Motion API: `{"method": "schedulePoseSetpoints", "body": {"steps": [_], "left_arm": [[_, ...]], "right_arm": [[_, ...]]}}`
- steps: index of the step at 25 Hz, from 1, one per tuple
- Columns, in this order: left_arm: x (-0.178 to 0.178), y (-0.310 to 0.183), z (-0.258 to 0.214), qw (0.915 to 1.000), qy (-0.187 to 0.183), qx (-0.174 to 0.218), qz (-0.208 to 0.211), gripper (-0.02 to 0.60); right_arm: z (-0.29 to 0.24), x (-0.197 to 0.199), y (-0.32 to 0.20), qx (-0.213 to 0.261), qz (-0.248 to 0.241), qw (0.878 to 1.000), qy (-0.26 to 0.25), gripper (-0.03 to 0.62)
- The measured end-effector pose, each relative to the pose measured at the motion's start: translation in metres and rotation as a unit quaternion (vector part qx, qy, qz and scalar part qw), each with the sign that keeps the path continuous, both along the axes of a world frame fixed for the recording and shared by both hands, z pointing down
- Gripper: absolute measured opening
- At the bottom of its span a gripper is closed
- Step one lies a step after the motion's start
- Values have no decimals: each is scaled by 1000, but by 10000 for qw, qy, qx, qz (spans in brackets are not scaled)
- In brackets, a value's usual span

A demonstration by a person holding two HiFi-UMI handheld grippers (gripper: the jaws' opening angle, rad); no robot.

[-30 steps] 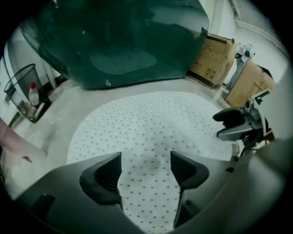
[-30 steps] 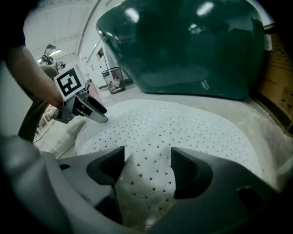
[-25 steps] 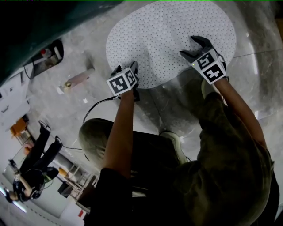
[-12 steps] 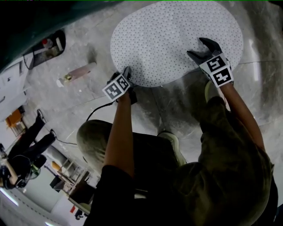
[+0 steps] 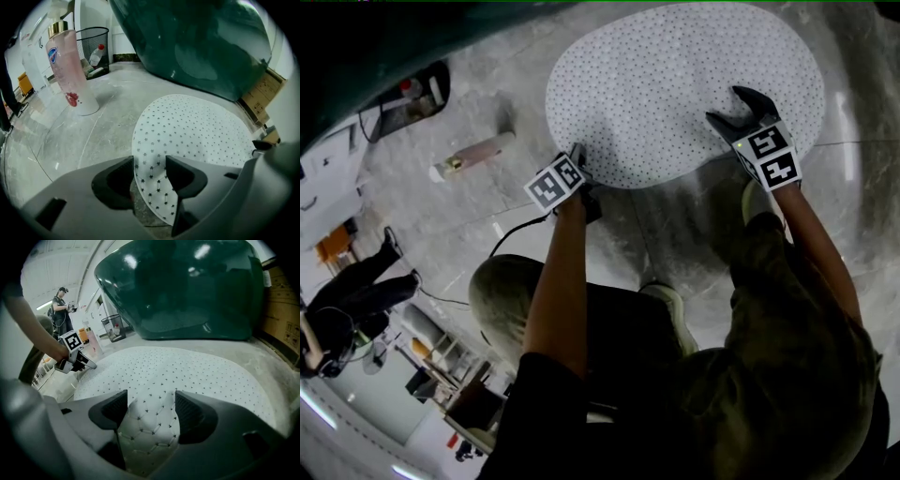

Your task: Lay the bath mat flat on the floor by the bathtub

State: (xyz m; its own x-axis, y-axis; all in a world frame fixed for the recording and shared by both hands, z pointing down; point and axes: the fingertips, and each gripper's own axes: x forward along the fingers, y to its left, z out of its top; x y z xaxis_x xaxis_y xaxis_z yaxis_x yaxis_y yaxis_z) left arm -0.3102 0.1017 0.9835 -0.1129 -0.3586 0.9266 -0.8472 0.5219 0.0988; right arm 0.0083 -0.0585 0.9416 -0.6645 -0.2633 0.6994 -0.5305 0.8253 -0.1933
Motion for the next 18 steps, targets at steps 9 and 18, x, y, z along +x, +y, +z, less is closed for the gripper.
{"method": "schedulePoseSetpoints", "body": {"steps": [9,18], "left_arm": [[19,-18,-12,9978,322,555,149,52],[3,-45,-32,9938,-486,661,744,46]], "right_arm": [[-1,-1,0,-19,14,10000,-41,331],[1,-3,-1,-52,-30,9999,-126,328]]}}
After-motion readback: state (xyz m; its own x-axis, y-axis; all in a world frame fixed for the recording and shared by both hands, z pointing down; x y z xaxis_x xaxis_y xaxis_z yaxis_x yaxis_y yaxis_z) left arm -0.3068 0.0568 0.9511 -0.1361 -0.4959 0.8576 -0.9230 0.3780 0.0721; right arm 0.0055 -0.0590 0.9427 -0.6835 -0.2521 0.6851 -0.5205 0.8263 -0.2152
